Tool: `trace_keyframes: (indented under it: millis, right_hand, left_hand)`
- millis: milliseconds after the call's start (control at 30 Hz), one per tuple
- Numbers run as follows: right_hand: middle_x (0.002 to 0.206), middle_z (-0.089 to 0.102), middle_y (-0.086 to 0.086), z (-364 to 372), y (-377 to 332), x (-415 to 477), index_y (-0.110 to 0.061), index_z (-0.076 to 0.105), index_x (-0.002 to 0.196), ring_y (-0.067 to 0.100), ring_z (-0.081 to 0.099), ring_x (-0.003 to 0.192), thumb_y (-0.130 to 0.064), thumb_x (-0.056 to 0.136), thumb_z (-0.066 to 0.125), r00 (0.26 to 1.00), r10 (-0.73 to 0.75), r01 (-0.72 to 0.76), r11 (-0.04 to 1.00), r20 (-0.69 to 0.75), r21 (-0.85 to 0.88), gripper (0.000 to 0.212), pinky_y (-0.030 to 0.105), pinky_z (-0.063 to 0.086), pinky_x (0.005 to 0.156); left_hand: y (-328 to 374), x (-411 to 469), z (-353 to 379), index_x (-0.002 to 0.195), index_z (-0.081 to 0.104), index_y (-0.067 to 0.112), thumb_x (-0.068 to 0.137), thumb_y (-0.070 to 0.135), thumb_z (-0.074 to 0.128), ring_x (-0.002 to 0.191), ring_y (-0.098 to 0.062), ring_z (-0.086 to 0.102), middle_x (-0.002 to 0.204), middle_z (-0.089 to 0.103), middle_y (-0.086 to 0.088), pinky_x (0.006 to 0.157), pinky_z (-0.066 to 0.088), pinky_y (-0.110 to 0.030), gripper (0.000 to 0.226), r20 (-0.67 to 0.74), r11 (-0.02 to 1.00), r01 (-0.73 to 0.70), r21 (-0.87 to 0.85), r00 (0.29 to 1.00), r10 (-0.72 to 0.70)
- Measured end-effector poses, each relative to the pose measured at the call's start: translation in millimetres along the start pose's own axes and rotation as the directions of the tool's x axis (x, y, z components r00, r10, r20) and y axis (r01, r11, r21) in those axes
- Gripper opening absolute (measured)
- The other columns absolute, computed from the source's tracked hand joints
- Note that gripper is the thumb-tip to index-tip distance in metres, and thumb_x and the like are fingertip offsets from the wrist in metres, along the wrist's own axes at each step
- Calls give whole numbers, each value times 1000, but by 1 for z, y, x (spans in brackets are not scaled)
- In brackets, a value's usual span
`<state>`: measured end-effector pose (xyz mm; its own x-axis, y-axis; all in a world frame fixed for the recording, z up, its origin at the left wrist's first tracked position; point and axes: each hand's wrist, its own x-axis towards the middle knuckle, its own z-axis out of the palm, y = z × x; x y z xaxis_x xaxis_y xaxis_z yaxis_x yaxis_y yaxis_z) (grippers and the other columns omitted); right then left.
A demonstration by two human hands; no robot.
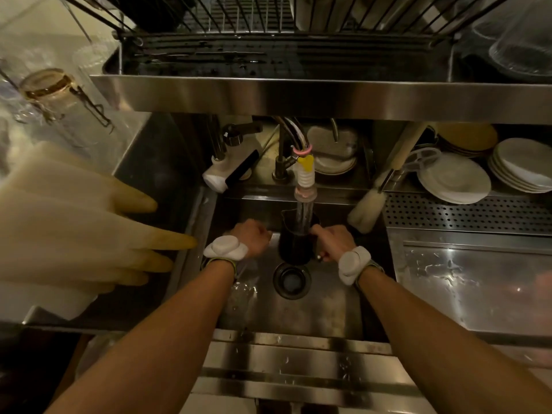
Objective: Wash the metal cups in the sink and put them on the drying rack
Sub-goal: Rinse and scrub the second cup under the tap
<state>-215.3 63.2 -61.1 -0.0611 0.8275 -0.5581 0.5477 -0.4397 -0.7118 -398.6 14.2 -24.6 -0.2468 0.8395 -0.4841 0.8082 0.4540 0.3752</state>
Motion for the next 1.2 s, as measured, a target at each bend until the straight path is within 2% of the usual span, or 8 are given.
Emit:
trace_keyframes:
  millis: [133, 267, 367, 500, 633, 767, 900, 1200]
  right_hand:
    - [65, 57, 8, 3, -8, 8, -11, 56, 60, 24, 54, 64, -36, 85, 58, 998, -57, 55, 997, -34, -63, 35, 35, 46, 67]
    - [58, 52, 4, -3, -5, 7, -13, 52, 54, 18, 48, 58, -32, 90, 53, 991, -126, 132, 976, 45, -175, 40, 30, 38, 60]
    - [57, 49, 5, -9, 0, 10, -13, 48, 51, 17, 45, 56, -28, 92, 51, 993, -117, 113, 982, -12, -154, 43, 31, 36, 60]
    - [73, 60, 12, -7, -4, 10, -8, 59, 63, 25, 55, 72, -28, 90, 51, 989, -149, 149, 977, 10, -151, 35, 36, 44, 71]
    - [68, 55, 10, -9, -5, 14, -7, 56, 62, 24, 52, 71, -27, 91, 51, 985, -174, 173, 973, 8, -152, 36, 35, 40, 68]
    - [72, 58, 11, -5, -8, 15, -4, 62, 72, 24, 54, 71, -29, 91, 51, 982, -180, 185, 971, 47, -151, 34, 39, 46, 71]
    - [65, 54, 7, -6, -9, 18, -7, 59, 69, 21, 51, 68, -29, 91, 51, 981, -191, 191, 971, 13, -147, 32, 33, 39, 67]
    - [67, 56, 8, -2, -13, 15, -10, 58, 65, 21, 52, 66, -31, 90, 51, 980, -197, 200, 972, 36, -126, 34, 36, 42, 68]
  left_hand:
    - [0, 5, 4, 115, 66, 22, 93, 42, 50, 117, -34, 57, 125, 63, -12, 96, 47, -38, 34, -12, 1000, 7, 20, 1000, -7]
    - [1, 12, 3, 117, 66, 19, 94, 39, 49, 118, -35, 57, 126, 62, -13, 96, 47, -38, 35, 8, 1000, 2, 1, 1000, -2]
    - [2, 13, 5, 116, 66, 20, 94, 39, 50, 117, -34, 57, 125, 63, -12, 97, 47, -38, 34, 5, 1000, 1, -7, 1000, -1]
    - [2, 16, 4, 116, 66, 20, 94, 36, 49, 115, -34, 59, 124, 64, -12, 94, 47, -37, 32, -5, 1000, 1, -23, 1000, -1]
    - [1, 19, 2, 115, 66, 19, 94, 37, 49, 113, -34, 60, 122, 64, -13, 94, 49, -38, 32, -7, 999, -2, -45, 1000, 2]
    - [-1, 20, 1, 114, 66, 20, 94, 38, 48, 112, -35, 60, 122, 64, -13, 92, 48, -38, 32, -10, 999, 3, -38, 1000, -3]
    - [-2, 20, 3, 113, 67, 20, 94, 39, 48, 113, -36, 59, 121, 64, -14, 95, 48, -40, 33, -20, 999, -5, -36, 1000, 4]
    - [-3, 20, 3, 113, 66, 15, 95, 36, 48, 111, -38, 60, 120, 64, -17, 91, 48, -39, 34, -15, 998, -4, -66, 1000, 3]
